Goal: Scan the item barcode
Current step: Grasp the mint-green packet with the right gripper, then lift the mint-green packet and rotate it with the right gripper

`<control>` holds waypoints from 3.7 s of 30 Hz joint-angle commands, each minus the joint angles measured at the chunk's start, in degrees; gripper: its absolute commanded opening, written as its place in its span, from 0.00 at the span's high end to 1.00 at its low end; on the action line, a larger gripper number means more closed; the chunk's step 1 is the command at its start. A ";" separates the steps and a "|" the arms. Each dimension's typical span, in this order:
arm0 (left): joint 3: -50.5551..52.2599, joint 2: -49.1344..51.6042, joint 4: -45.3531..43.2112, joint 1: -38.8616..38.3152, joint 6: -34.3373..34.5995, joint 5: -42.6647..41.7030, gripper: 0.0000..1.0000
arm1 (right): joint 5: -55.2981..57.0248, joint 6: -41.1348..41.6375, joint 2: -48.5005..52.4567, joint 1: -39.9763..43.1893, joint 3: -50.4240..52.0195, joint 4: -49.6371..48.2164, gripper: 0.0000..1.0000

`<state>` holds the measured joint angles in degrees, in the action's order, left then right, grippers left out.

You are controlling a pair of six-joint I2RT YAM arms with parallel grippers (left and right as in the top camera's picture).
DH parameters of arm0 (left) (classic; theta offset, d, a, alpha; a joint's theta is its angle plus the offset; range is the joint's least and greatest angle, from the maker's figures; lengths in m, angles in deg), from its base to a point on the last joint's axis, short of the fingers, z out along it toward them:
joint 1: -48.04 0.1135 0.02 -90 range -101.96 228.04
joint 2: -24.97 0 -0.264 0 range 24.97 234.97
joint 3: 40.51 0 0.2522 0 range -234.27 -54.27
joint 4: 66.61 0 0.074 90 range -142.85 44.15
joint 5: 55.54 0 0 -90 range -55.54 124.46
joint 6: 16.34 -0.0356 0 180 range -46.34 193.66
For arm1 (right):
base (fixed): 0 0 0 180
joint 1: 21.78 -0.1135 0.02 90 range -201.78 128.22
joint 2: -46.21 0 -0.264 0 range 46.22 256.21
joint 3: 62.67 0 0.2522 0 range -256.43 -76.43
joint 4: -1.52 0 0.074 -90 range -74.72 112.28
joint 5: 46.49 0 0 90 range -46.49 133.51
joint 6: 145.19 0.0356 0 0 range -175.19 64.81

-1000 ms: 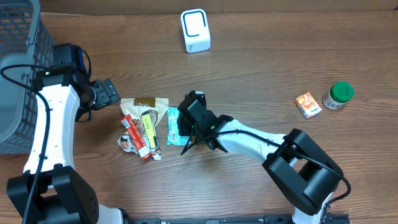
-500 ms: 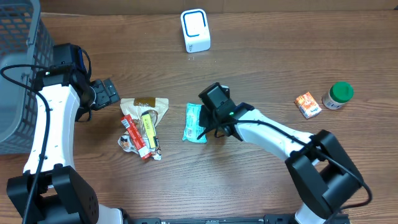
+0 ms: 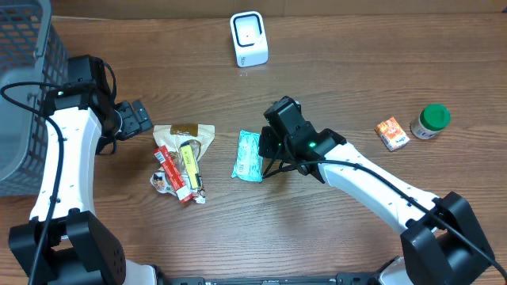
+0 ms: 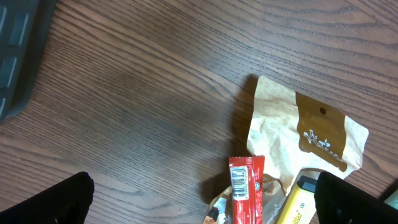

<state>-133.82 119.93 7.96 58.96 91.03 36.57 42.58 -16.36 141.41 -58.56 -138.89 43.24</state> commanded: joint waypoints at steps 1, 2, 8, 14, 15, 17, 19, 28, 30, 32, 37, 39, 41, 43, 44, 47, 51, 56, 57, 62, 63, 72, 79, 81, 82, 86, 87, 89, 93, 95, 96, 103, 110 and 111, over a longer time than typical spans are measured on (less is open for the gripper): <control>-1.07 -0.20 0.00 -0.07 -1.09 -0.22 0.00 | -3.87 1.77 -0.79 0.09 1.31 -0.13 0.83; -1.07 -0.20 0.00 -0.07 -1.09 -0.22 0.00 | -3.87 2.32 -0.79 0.09 1.97 -0.26 0.84; -1.07 -0.20 0.00 -0.07 -1.09 -0.22 0.00 | -3.02 12.55 -0.72 0.09 7.98 -2.69 0.87; -1.07 -0.20 0.00 -0.07 -1.09 -0.20 0.00 | -3.06 25.24 -0.68 -1.07 14.78 -7.96 0.91; -1.07 -0.20 0.00 -0.07 -1.09 -0.22 0.00 | -3.10 26.45 -0.68 -1.55 15.63 -8.94 0.91; -1.07 -0.20 0.00 -0.07 -1.09 -0.22 0.00 | -3.45 27.89 -0.68 -2.93 16.94 -11.10 0.91; -1.07 -0.20 0.00 -0.07 -1.09 -0.22 0.00 | -3.93 27.89 -0.68 -4.74 17.44 -13.14 0.91; -1.07 -0.20 0.00 -0.07 -1.09 -0.22 0.00 | -0.98 26.71 -0.57 -15.13 17.42 -26.29 0.90; -1.07 -0.20 0.00 -0.07 -1.09 -0.22 0.00 | -0.90 25.20 -0.59 -15.08 17.29 -27.74 0.89; -1.07 -0.20 0.00 -0.07 -1.09 -0.22 0.00 | -1.95 19.23 -0.79 -14.08 16.26 -28.35 0.86; -1.07 -0.20 0.00 -0.07 -1.09 -0.22 0.00 | -6.23 6.67 -2.03 -10.12 9.64 -22.73 0.77; -1.07 -0.20 -0.02 -0.07 -1.09 -0.20 0.00 | -6.25 3.10 -2.08 -8.17 5.66 -18.51 0.69; -1.07 -0.20 0.00 -0.07 -1.09 -0.20 0.00 | -6.25 -1.03 -2.08 -6.16 1.97 -15.06 0.63; -1.07 -0.20 -0.02 -0.07 -1.09 -0.22 0.00 | -5.99 -5.03 -2.08 -4.22 -1.01 -12.28 0.53; -1.07 -0.20 0.00 -0.07 -1.09 -0.20 0.00 | -5.60 -7.17 -2.08 -3.15 -2.14 -11.23 0.47; -1.07 -0.20 0.00 -0.07 -1.09 -0.22 0.00 | -4.55 -10.49 -2.05 -0.74 -2.95 -10.84 0.37; -1.07 -0.20 0.00 -0.07 -1.09 -0.22 0.00 | -4.28 -12.92 -0.92 1.92 -2.75 -8.61 0.28; -1.07 -0.20 0.00 -0.07 -1.09 -0.22 0.00 | -4.33 -16.44 2.36 2.45 -2.75 -6.29 0.24; -1.07 -0.20 0.00 -0.07 -1.09 -0.20 0.00 | -4.35 -16.41 3.19 2.38 -2.75 -6.03 0.24; -1.07 -0.20 -0.02 -0.07 -1.09 -0.22 0.00 | -4.33 -16.41 6.93 2.36 -2.75 -5.33 0.24; -1.07 -0.20 0.00 -0.07 -1.09 -0.22 0.00 | -4.33 -16.41 7.72 2.36 -2.75 -5.49 0.24; -1.07 -0.20 -0.02 -0.07 -1.09 -0.22 0.00 | -4.31 -16.41 10.60 2.34 -2.47 -3.76 0.25; -1.07 -0.20 -0.02 -0.07 -1.09 -0.22 0.00 | -4.31 -16.37 10.99 2.36 -1.46 -4.22 0.36; -1.07 -0.20 0.00 -0.07 -1.09 -0.22 0.00 | -4.33 -16.33 11.02 2.36 -1.46 -4.22 0.36; -1.07 -0.20 -0.02 -0.07 -1.09 -0.22 0.00 | -4.33 -16.33 11.02 2.36 -1.46 -4.20 0.36; -1.07 -0.20 0.00 -0.07 -1.09 -0.22 0.00 | -4.31 -16.33 11.15 2.36 -1.46 -4.20 0.36; -1.07 -0.20 0.00 -0.07 -1.09 -0.22 0.00 | -4.33 -16.26 11.32 2.36 -1.46 -4.20 0.36; -1.07 -0.20 -0.02 -0.07 -1.09 -0.22 0.00 | -4.33 -16.15 11.93 2.36 -1.44 -4.20 0.36; -1.07 -0.20 0.00 -0.07 -1.09 -0.20 0.00 | -4.37 -16.11 14.69 2.34 -1.44 -4.15 0.36; -1.07 -0.20 0.00 -0.07 -1.09 -0.22 0.00 | -5.53 -14.78 16.61 2.36 -1.44 -4.50 0.36; -1.07 -0.20 0.00 -0.07 -1.09 -0.22 0.00 | -6.82 -14.45 17.14 2.36 -1.44 -4.90 0.39; -1.07 -0.20 0.00 -0.07 -1.09 -0.22 0.00 | -11.47 -14.53 15.63 3.96 -3.26 -3.87 0.94; -1.07 -0.20 0.00 -0.07 -1.09 -0.22 0.00 | -18.99 -18.27 6.93 10.86 -5.14 3.96 0.96; -1.07 -0.20 -0.02 -0.07 -1.09 -0.22 0.00 | -22.60 -20.94 5.29 12.04 -5.14 4.66 0.96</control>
<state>-133.82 119.93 7.99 58.96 91.03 36.57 27.54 -32.42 153.17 -49.64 -142.75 47.55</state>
